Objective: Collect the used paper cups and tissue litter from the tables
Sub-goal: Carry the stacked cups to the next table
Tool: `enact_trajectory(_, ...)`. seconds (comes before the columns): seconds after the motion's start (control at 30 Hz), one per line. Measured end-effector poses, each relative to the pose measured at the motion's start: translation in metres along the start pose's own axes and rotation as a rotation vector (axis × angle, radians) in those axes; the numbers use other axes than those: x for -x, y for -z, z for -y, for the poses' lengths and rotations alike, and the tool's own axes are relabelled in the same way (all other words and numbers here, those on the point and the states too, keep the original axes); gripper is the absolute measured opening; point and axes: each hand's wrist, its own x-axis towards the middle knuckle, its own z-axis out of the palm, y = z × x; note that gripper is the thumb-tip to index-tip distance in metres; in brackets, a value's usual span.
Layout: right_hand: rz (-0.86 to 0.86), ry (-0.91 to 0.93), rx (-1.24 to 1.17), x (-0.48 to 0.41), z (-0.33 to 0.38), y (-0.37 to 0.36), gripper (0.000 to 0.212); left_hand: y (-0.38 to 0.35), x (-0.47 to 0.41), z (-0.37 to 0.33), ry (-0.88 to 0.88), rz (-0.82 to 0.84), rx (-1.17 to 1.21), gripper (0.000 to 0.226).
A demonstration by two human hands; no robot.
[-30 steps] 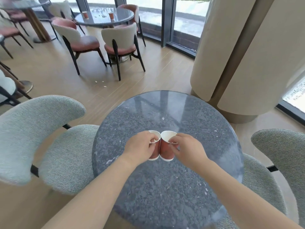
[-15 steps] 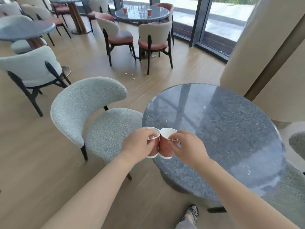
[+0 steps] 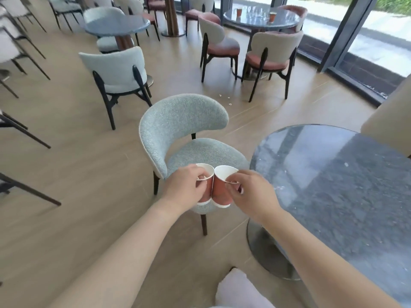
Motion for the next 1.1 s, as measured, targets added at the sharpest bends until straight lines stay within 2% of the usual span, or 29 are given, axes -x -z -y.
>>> enact_trajectory(0.33, 0.132, 0.116, -0.071, -0.093, 0.026, -0.041, 0.013, 0.031, -0.048, 0.057, 0.118, -0.091, -0.042, 0.017)
enact_trajectory(0.8, 0.075, 0.278, -0.159, -0.249, 0.073, -0.077, 0.010, 0.097, -0.147, 0.123, 0.178, -0.284, -0.084, 0.017)
enact_trajectory(1.1, 0.117, 0.344, -0.154, -0.325, 0.128, -0.132, 0.016, 0.136, -0.183, 0.206, 0.255, -0.328, -0.027, 0.017)
